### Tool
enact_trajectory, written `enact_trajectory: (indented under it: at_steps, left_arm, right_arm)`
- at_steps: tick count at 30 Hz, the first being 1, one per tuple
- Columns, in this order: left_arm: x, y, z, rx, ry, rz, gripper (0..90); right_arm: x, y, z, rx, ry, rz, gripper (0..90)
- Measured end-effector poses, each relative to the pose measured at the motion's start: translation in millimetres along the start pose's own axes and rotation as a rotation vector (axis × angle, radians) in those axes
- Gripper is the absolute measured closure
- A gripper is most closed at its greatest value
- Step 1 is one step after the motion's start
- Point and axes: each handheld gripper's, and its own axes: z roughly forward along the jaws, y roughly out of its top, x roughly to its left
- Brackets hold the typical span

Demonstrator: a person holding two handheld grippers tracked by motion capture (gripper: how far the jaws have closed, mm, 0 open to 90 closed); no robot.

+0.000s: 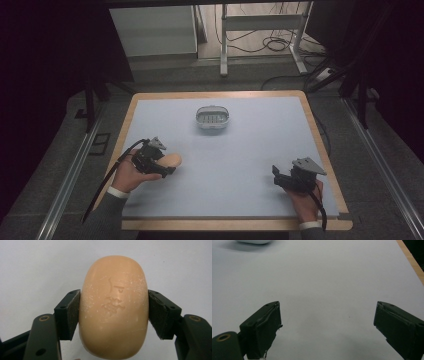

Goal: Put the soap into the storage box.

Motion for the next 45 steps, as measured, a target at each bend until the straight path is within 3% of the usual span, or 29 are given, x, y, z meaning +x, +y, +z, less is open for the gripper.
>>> enact_trajectory:
  at_steps: [45]
  left_arm:
    - [3.1,29.9,3.8,-0.012,0.003,0.025,32.2]
  right_arm:
    - [0.5,0.0,0.1,0.001,-0.001,-0.008,7.6]
